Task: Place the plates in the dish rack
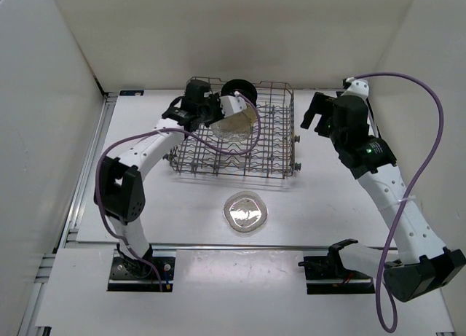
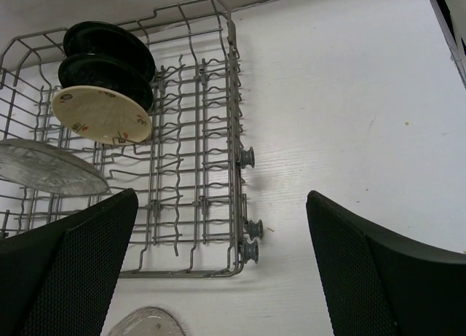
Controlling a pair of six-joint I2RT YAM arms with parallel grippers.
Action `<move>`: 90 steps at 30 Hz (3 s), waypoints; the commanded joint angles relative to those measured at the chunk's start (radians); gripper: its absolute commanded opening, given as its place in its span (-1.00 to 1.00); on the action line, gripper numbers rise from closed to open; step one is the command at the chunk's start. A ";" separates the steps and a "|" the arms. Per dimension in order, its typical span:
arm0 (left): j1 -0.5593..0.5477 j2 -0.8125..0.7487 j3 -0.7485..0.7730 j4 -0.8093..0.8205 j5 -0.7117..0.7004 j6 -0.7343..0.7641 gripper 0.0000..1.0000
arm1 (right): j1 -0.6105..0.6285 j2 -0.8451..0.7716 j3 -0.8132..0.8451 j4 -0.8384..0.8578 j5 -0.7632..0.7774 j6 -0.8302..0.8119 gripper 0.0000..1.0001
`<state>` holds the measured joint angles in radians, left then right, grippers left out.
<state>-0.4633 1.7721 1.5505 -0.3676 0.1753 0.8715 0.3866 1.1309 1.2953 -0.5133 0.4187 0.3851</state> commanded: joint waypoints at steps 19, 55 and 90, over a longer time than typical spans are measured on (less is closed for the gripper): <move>-0.031 0.134 0.117 0.237 -0.148 0.057 -0.80 | -0.011 -0.028 -0.031 0.027 0.060 -0.038 0.99; -0.058 0.116 -0.061 0.246 -0.125 0.112 -0.80 | -0.031 -0.056 -0.059 0.027 0.051 -0.029 0.99; -0.090 0.145 -0.147 0.246 -0.125 0.093 -0.23 | -0.031 -0.065 -0.087 0.027 0.060 -0.029 0.99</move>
<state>-0.5484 1.9533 1.4181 -0.0811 0.0280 0.9787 0.3599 1.0859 1.2114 -0.5232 0.4656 0.3592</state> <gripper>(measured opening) 0.363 0.994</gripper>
